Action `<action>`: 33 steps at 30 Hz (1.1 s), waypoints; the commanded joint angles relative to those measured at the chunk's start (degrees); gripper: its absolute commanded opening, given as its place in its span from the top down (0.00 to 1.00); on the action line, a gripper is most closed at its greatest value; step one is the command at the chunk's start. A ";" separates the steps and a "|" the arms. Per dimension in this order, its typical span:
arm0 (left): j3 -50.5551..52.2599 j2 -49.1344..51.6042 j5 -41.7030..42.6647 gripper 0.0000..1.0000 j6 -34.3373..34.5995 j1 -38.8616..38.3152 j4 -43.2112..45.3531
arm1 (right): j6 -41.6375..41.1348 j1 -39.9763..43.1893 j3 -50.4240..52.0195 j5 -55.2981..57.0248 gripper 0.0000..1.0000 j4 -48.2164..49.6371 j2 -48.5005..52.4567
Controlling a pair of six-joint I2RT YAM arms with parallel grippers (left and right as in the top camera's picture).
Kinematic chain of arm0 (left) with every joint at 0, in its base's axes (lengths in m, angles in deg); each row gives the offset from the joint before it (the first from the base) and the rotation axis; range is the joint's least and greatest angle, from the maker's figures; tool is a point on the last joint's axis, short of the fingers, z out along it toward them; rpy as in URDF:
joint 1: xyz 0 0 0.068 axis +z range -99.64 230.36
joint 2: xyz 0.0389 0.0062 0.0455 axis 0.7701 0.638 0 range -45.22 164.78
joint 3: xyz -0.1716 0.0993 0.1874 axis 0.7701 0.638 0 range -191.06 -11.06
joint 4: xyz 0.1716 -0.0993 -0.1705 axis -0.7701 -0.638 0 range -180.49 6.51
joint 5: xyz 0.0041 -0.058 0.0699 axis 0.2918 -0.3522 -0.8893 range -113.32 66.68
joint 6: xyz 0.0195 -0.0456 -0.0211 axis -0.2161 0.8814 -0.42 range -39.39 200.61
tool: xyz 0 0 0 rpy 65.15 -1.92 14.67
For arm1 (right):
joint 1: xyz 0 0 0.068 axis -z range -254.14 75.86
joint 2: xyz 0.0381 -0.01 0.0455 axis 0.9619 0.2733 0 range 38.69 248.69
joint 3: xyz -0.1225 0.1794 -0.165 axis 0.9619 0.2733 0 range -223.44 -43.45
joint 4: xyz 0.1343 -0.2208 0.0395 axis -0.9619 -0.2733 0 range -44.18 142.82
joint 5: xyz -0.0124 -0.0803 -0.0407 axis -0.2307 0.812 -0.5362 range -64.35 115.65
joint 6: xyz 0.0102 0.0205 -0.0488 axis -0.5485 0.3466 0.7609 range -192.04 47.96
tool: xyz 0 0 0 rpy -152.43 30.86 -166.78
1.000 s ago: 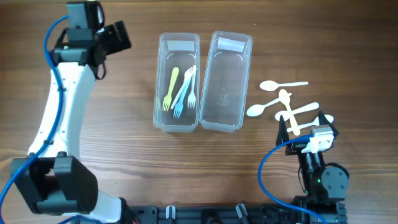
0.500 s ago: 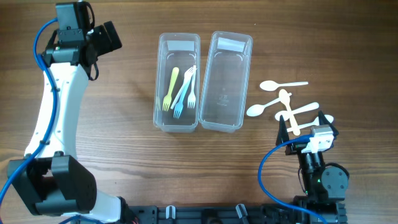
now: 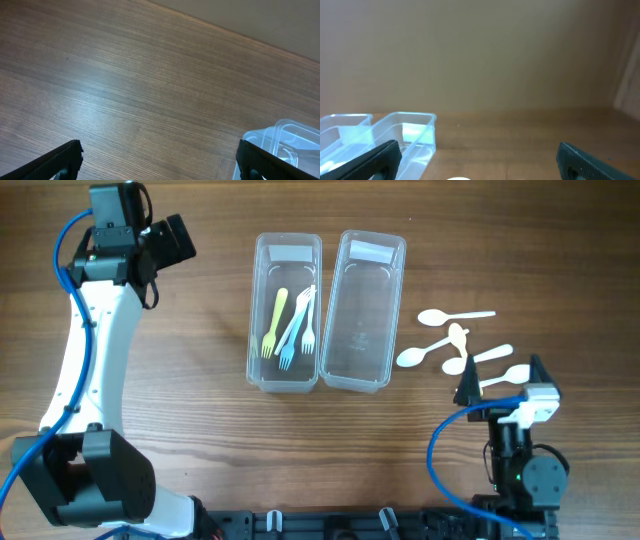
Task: Pack container
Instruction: 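Reach the right gripper to the spoon pile and grasp a white spoon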
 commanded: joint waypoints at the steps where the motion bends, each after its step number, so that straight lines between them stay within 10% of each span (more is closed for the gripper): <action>1: -0.90 -0.79 -0.72 0.00 0.96 0.20 0.11 | -6.69 -0.17 -10.25 3.85 0.01 -1.64 13.31; 12: -0.90 -0.79 -0.72 0.00 0.98 0.20 0.11 | -6.38 -0.17 -68.98 2.78 0.00 -29.88 72.50; 20: -0.90 -0.79 -0.72 0.00 0.96 0.20 0.11 | -9.44 0.00 -70.07 1.46 0.00 -29.40 76.19; 23: -0.90 -0.79 -0.72 0.00 0.98 0.20 0.11 | -19.12 1.40 -70.05 12.63 0.21 -36.28 76.24; 27: -0.90 -0.79 -0.72 0.00 0.98 0.20 0.11 | -42.40 5.57 -69.83 22.53 0.16 -51.69 78.51; 33: -0.90 -0.79 -0.72 0.00 0.98 0.20 0.11 | -42.80 7.82 -69.83 16.48 0.42 -54.23 86.42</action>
